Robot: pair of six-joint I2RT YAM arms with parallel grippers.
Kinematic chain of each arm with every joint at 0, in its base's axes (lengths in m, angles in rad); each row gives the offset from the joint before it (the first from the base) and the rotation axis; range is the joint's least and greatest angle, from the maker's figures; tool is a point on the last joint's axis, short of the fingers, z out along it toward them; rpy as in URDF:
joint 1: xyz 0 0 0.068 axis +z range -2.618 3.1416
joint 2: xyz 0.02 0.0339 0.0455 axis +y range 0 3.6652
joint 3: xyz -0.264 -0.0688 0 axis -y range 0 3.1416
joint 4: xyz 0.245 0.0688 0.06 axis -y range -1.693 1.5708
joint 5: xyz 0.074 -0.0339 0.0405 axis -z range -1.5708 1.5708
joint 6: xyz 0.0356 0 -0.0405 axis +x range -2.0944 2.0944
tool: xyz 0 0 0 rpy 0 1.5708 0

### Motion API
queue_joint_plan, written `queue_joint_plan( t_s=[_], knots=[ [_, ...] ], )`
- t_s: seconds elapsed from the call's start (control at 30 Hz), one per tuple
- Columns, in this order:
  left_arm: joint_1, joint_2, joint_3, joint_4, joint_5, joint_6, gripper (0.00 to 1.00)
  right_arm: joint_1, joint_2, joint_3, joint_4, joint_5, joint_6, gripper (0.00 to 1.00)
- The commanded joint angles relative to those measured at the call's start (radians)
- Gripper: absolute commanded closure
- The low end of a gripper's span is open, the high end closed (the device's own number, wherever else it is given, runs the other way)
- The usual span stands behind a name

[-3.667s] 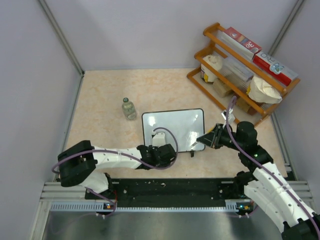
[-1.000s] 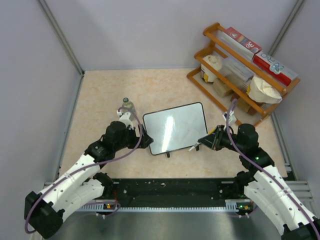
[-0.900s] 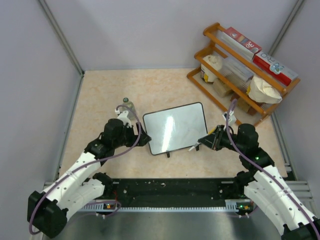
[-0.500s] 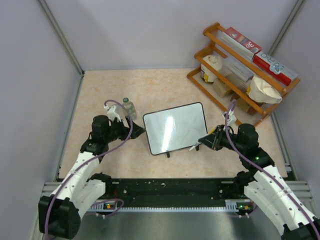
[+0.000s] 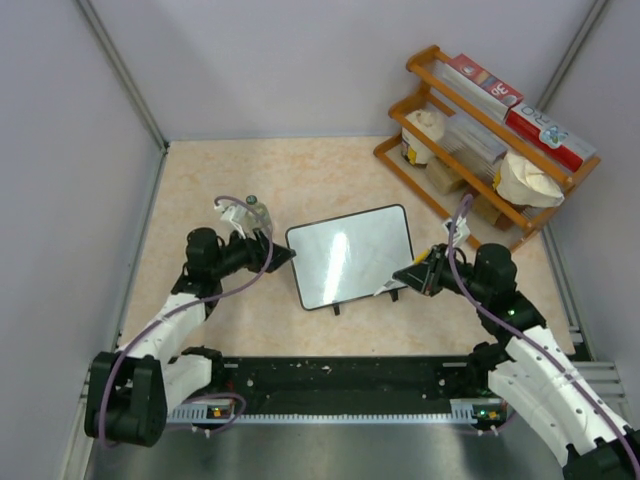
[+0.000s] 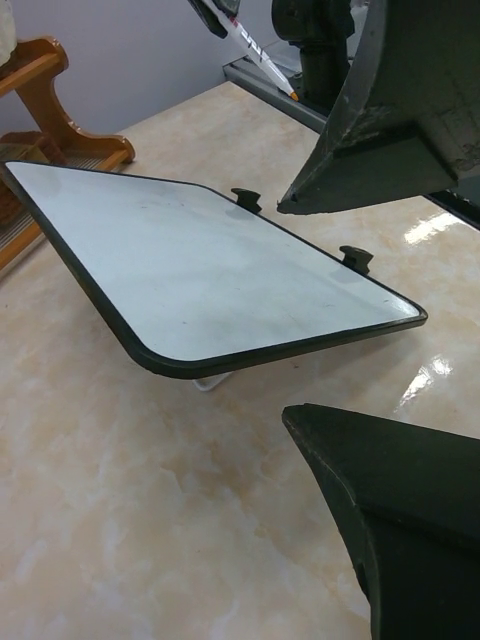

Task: Write a sentence on the whiteboard
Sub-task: Hold the whiteboard at the center of the board.

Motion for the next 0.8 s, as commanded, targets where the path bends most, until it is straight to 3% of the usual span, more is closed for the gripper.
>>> queue_joint_plan(
  t_s=[0.0,0.2,0.47,0.77],
  knots=[
    [0.020,0.073,0.019,0.138,0.084,0.047,0.21,-0.010,0.013,0.062,0.109,-0.034,0.005,1.00],
    [0.026,0.087,0.033,0.083,0.071,0.080,0.21,-0.008,0.044,0.073,0.139,-0.045,0.000,1.00],
    [0.027,0.026,0.012,0.037,0.013,0.103,0.12,-0.010,0.100,0.090,0.177,-0.052,-0.015,1.00],
    [0.027,0.052,0.007,0.110,-0.002,0.062,0.06,-0.008,0.145,0.117,0.172,-0.068,-0.026,1.00]
  ],
)
